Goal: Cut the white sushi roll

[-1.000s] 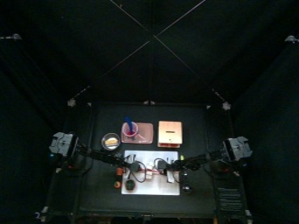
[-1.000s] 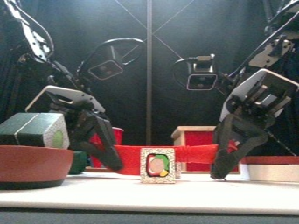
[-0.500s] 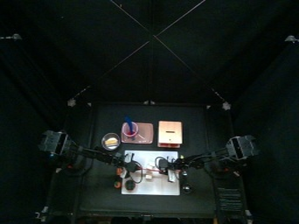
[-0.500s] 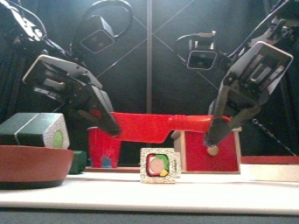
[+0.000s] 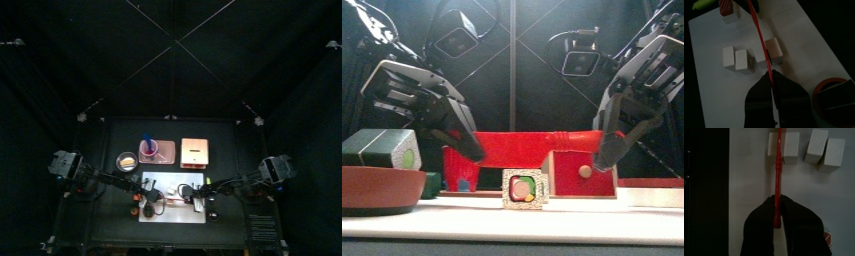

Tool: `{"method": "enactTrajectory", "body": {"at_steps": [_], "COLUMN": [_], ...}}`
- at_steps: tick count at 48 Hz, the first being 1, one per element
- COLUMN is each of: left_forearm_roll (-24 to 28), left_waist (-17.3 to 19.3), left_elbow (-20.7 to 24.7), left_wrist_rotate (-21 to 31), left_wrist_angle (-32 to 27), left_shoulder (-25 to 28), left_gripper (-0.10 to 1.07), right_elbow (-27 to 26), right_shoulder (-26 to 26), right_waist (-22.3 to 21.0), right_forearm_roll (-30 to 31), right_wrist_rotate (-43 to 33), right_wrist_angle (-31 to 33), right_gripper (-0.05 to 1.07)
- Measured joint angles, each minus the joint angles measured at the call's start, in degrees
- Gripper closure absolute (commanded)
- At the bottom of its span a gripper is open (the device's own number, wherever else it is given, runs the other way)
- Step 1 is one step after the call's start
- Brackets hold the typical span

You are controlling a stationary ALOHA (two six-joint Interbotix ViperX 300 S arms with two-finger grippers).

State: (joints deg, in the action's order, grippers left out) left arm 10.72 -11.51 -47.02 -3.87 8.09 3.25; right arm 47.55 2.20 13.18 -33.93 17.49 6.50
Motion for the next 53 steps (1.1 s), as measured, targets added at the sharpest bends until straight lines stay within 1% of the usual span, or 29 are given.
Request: {"method": "enactTrajectory", "body": {"at_steps": [12, 28, 48, 53], "left_forearm_roll": [-0.09, -0.09, -0.18, -0.09], "left_waist": [-0.44, -0.62, -0.62, -0.53], "left_elbow": [1.05, 1.41, 2.02, 2.20], "left_wrist_rotate": [0.09, 0.09, 0.09, 0.09], "left_wrist_angle": [0.00, -0.79, -1.05, -1.05], "left_shoulder": [1.23, 2.20, 6.06, 7.47], "left_gripper": [0.74, 0.74, 0.74, 0.74], "right_elbow": [0.26, 0.35, 0.00, -0.18], "right_shoulder": [0.00, -0.26, -2.81, -4.13], "right_waist": [0.44, 0.53, 0.53, 0.53], "right_forearm_roll": [-1.23, -1.32, -1.32, -1.41], "right_wrist_rotate": [0.00, 0.00, 0.00, 0.00], "right_wrist_angle": [0.79, 0.88, 0.88, 0.88], "right_gripper": [0.57, 0.57, 0.57, 0.57]}}
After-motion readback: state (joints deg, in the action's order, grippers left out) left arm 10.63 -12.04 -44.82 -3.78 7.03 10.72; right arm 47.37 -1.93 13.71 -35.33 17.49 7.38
